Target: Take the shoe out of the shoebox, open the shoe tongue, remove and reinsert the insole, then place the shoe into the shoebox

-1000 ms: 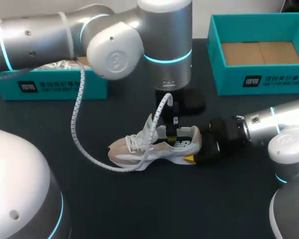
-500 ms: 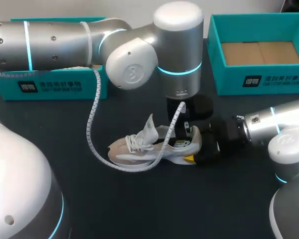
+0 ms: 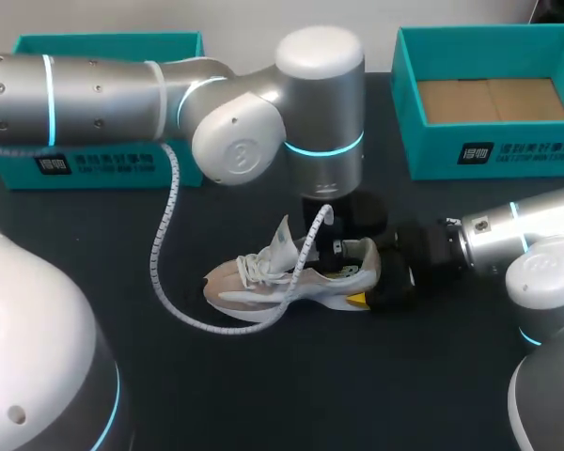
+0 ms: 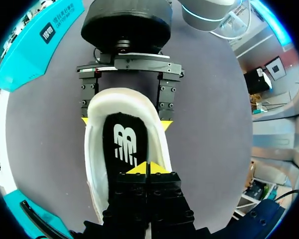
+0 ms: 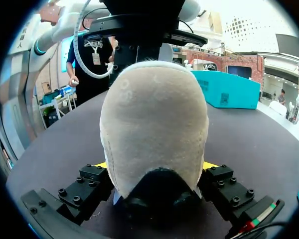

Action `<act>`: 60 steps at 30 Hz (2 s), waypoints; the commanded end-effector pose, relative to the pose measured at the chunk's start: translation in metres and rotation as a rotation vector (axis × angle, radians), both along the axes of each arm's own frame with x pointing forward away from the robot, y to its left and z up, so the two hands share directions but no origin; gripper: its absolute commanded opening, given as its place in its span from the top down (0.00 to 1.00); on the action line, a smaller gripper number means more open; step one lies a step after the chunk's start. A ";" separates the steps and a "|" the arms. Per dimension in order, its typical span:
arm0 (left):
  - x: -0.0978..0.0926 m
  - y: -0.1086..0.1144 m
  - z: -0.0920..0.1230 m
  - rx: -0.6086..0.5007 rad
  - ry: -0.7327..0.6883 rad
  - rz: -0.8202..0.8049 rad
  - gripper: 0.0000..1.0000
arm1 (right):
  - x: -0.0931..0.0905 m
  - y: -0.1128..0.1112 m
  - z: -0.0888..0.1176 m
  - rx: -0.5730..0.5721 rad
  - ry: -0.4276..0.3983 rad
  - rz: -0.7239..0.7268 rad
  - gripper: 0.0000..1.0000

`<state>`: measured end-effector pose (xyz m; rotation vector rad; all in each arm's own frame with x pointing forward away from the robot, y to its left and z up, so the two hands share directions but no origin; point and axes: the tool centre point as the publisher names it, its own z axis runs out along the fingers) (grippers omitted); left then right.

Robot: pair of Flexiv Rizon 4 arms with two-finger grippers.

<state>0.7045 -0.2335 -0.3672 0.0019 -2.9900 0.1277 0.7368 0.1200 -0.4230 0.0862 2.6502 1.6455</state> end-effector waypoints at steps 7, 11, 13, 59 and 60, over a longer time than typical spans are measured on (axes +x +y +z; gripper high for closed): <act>-0.006 0.013 -0.010 -0.025 0.009 -0.010 1.00 | 0.000 0.005 -0.004 -0.005 0.001 -0.002 1.00; -0.008 0.014 -0.014 -0.023 0.006 -0.047 0.77 | 0.000 0.005 -0.004 -0.005 0.001 -0.002 1.00; -0.008 0.014 -0.016 -0.019 0.007 -0.047 0.65 | 0.000 0.005 -0.004 -0.005 0.001 -0.002 1.00; 0.005 0.042 0.033 -0.092 0.035 0.022 1.00 | 0.000 0.005 -0.004 -0.005 0.001 -0.002 1.00; 0.006 0.044 0.035 -0.094 0.032 0.029 1.00 | 0.000 0.005 -0.004 -0.005 0.001 -0.002 1.00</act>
